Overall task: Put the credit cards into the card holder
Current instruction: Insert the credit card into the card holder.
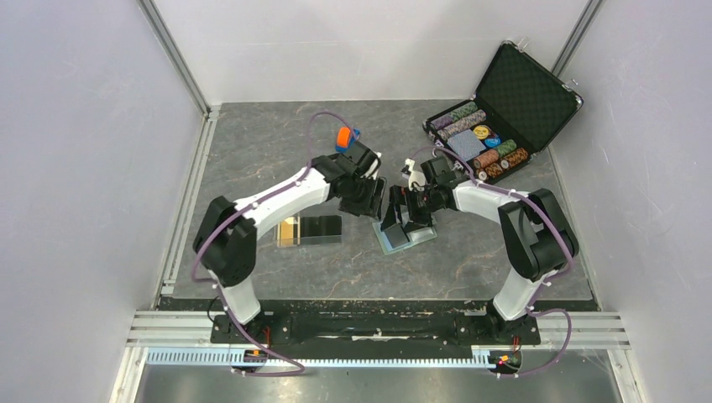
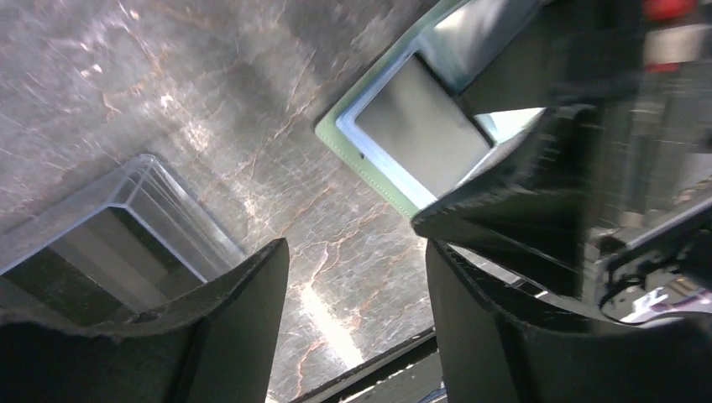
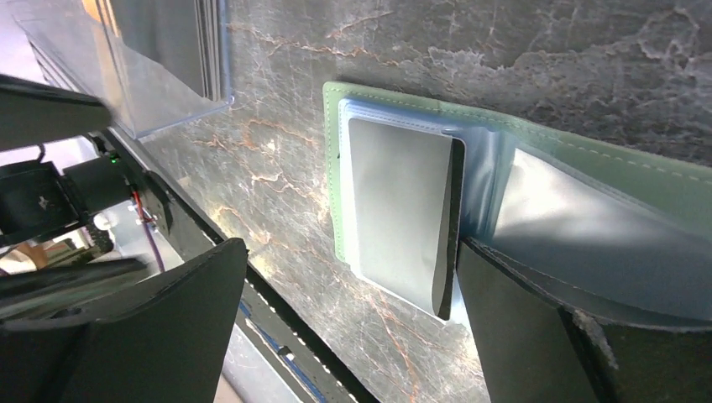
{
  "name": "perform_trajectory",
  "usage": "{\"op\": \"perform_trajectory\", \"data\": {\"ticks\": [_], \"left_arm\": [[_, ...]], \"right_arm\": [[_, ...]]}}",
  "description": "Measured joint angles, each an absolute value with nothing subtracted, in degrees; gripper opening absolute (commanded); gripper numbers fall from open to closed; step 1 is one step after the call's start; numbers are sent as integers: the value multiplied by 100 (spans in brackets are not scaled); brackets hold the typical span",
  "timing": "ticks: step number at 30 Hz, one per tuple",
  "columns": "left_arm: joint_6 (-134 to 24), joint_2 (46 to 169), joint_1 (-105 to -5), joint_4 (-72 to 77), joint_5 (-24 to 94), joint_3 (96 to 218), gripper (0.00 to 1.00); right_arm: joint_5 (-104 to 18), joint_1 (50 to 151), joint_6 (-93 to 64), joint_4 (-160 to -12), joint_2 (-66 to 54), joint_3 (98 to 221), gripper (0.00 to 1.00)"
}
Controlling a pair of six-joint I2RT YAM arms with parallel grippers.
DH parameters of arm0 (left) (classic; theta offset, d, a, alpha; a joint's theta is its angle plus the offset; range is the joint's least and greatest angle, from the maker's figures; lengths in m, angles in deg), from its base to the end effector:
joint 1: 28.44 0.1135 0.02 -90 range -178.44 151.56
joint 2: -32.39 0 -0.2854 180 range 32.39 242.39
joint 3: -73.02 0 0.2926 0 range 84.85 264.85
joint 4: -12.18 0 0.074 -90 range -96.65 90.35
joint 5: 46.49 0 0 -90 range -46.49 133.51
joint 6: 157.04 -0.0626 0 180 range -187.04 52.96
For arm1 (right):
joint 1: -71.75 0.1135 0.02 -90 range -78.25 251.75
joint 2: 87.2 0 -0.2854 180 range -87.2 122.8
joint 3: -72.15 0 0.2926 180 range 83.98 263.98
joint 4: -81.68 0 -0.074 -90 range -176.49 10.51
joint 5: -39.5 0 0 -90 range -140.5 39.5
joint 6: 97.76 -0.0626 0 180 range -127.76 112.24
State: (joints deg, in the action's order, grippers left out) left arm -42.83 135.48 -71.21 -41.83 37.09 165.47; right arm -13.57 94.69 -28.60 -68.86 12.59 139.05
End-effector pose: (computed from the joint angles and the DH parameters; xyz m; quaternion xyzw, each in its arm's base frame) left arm 0.3113 -0.2975 0.2144 0.1692 0.9594 -0.1664 0.1526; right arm 0.3277 0.1796 0.1260 -0.0925 0.9195 0.3699 0.0957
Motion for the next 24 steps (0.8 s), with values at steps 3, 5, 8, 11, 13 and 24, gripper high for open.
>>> {"op": "perform_trajectory", "data": {"ticks": [3,5,8,11,13,24], "left_arm": [[-4264,13122,-6998,-3886,3689,16446,70],[-4220,12775,-6871,-3612,3504,16213,70],[-4074,12410,-6443,-3282,3215,15810,69],[-3921,12066,-5881,-2983,2876,15198,67],[-3827,11892,-5540,-2891,2710,14838,66],[-3857,11231,-4666,-3142,2417,14055,63]], "right_arm": [[-1523,9484,-2729,-6694,1224,13968,98],[-1617,9484,-2668,-6578,1196,14003,98],[-1740,9484,-2581,-6432,1185,14078,98],[-1805,9484,-2506,-6325,1185,14152,96],[-1808,9484,-2474,-6272,1187,14191,89],[-1648,9484,-2410,-6137,1231,14237,94]]}}
